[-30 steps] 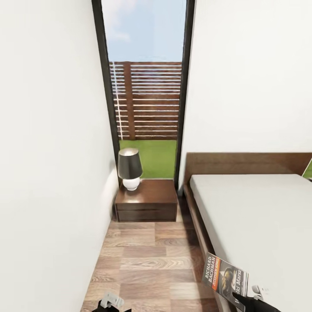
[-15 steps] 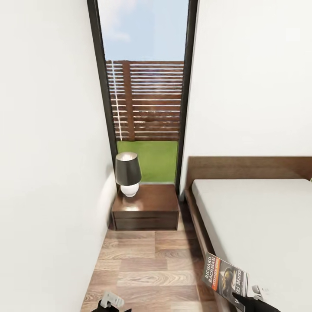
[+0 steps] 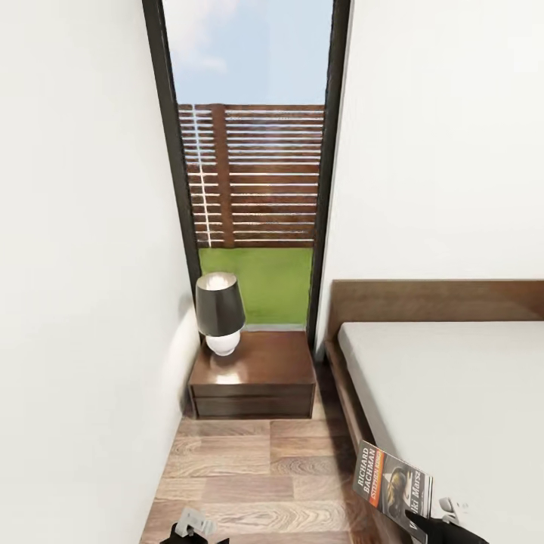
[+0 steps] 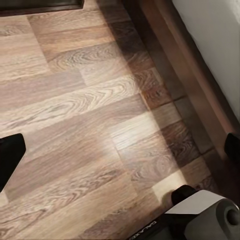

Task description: In the bedroom, move the book from the bed onto either nightstand, and place the two sandals side by side next to the bed.

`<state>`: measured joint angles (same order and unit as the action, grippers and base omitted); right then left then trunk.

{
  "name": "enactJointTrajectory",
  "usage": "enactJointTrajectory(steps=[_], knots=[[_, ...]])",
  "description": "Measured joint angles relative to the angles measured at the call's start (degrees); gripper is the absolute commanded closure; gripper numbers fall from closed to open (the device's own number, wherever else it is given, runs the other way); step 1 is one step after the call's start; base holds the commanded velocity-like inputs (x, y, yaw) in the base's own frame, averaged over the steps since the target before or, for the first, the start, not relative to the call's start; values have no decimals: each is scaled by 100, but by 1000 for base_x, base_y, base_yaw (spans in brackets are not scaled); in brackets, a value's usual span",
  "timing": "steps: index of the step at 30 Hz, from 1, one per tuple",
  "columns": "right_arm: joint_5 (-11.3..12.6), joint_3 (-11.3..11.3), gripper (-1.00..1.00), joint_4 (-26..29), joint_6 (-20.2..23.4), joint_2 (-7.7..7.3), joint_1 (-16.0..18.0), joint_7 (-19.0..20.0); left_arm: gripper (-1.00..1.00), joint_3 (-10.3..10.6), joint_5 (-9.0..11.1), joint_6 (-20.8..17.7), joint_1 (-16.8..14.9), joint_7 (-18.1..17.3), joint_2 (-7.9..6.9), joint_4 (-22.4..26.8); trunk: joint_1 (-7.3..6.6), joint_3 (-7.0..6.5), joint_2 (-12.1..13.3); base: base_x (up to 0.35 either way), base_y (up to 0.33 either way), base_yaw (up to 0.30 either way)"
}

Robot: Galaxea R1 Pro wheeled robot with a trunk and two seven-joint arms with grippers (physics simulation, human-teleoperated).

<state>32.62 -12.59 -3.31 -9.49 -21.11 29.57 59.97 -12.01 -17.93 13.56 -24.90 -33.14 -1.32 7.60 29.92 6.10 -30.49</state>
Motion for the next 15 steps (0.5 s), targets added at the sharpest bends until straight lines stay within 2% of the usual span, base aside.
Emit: enactJointTrajectory(steps=[15], knots=[[3, 0, 100, 0, 1, 0, 1, 0, -100, 0, 0, 0, 2, -2, 0, 0, 0, 0, 0, 332, 0, 0]])
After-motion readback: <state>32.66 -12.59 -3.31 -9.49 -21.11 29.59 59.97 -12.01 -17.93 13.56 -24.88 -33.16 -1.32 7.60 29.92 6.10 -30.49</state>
